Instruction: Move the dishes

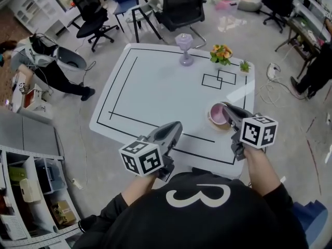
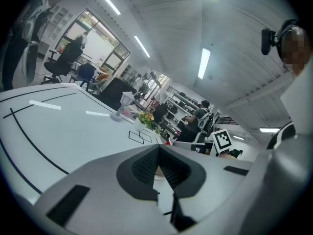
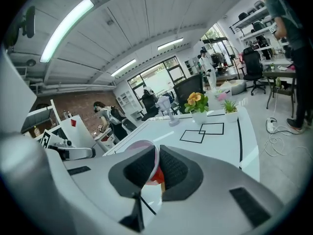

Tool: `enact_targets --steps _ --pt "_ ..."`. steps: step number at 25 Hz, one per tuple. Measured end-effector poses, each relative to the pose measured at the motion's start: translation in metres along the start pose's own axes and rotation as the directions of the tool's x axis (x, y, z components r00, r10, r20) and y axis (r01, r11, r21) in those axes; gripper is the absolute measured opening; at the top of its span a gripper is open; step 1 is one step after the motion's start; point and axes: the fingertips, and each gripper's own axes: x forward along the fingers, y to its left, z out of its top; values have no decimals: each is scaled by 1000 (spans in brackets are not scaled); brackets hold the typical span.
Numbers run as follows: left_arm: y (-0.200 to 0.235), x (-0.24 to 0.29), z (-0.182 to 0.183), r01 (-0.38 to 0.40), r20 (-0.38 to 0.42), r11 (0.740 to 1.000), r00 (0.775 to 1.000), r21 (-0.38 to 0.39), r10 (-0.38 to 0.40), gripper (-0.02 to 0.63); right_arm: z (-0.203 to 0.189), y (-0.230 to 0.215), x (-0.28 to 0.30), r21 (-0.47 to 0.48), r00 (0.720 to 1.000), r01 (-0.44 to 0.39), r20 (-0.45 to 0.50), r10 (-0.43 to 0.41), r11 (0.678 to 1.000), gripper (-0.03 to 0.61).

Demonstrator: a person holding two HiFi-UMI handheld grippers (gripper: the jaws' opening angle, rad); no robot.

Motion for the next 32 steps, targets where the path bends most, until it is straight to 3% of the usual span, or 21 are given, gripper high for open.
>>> enact_targets --steps 15,20,32 --pt "20 -55 -5 -100 41 994 994 -31 102 3 -48 61 55 -50 981 -125 -156 115 991 40" --pt "30 -69 -6 -134 52 990 989 -44 137 3 -73 68 78 -56 966 -143 -226 127 988 40" --pt "47 -88 -6 -187 72 980 979 -63 192 3 -92 77 103 -70 951 -167 -274 142 983 56"
